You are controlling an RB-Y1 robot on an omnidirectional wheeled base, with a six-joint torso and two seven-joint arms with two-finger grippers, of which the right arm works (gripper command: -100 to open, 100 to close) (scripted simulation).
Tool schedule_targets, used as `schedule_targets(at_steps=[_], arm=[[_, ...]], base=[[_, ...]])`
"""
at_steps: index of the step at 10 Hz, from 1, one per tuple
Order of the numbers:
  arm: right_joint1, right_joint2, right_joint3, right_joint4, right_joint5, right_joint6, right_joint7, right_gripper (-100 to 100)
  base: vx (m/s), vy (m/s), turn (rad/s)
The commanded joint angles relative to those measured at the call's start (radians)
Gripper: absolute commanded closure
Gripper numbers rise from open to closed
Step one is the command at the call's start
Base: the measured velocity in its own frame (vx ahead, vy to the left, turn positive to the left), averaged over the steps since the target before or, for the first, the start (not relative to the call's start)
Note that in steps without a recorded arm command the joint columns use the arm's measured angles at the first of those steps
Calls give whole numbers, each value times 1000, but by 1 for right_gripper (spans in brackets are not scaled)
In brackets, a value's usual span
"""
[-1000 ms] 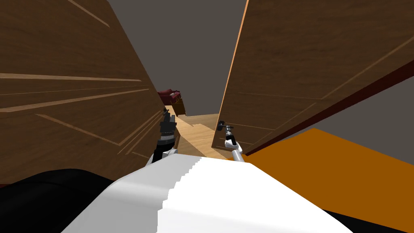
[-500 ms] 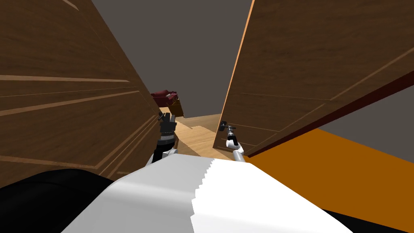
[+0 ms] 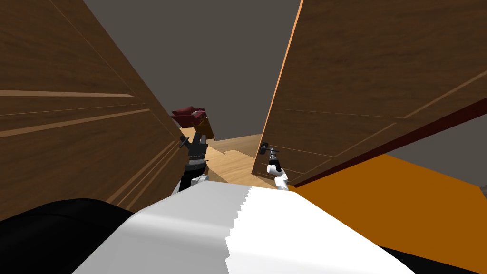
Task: Push the door open
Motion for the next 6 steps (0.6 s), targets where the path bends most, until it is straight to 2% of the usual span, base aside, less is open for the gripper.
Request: schedule_targets(at_steps=[1,6], arm=[[-1,-8,-12,1,-2,0,2,100],[-3,-24,-66,5,-12,-2,13,100]], base=[[99,38,-45],[194,86,-69]])
